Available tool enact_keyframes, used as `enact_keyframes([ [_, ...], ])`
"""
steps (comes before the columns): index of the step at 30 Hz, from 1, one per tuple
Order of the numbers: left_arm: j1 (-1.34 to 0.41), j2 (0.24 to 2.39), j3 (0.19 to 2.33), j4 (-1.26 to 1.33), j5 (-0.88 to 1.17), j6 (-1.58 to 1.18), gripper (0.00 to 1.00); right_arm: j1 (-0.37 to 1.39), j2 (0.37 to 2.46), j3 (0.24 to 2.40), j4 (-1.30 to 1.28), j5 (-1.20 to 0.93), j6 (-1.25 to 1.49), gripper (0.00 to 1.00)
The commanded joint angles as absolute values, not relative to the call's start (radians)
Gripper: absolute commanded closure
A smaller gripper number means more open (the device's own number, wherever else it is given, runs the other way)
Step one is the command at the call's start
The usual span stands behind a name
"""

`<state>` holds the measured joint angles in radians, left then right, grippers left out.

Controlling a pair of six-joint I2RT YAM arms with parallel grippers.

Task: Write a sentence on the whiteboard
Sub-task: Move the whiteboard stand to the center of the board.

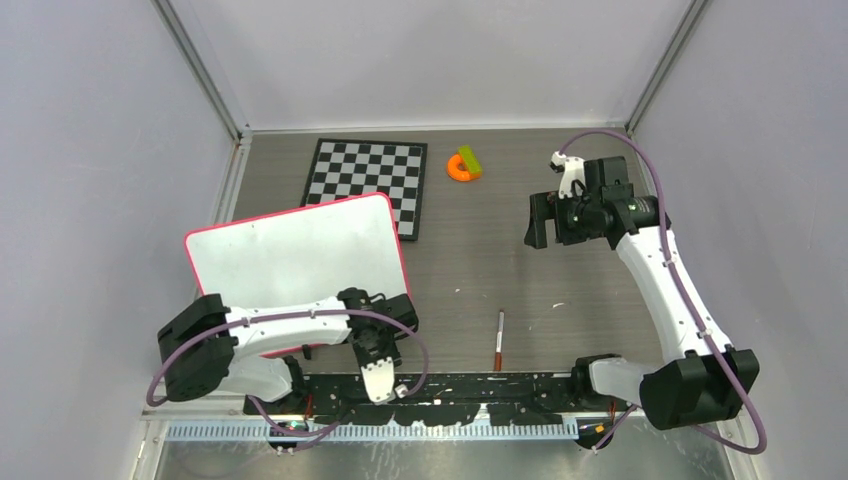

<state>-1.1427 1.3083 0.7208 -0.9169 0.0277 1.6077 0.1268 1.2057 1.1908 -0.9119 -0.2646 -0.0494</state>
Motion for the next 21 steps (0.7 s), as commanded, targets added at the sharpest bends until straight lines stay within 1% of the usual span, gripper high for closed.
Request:
enact_keyframes([
  [1,-1.147,1.331,0.720,-0.863,-0.023,1.669,0.66,0.123,1.156,1.183,-0.876,-0.225,-0.066,0.07],
  [5,-1.147,1.363,0.759,-0.877,-0.025,1.678,0.86,0.122,1.133,1.177,-0.865,-0.198,-0.076,0.07],
  [6,-1.147,1.373,0.772,-0.883,-0.028,1.680,0.89,0.122,1.132,1.178,-0.864,-0.201,-0.077,0.07],
  [10,-1.147,1.423,0.818,-0.884,-0.044,1.695,0.94,0.107,1.137,1.176,-0.855,-0.207,-0.069,0.07],
  [15,-1.148,1.504,0.912,-0.897,-0.031,1.741,1.00,0.039,1.161,1.188,-0.853,-0.265,-0.056,0.07],
  [21,-1.158,1.633,1.067,-0.891,-0.032,1.770,1.00,-0.084,1.191,1.199,-0.851,-0.354,-0.071,0.07],
])
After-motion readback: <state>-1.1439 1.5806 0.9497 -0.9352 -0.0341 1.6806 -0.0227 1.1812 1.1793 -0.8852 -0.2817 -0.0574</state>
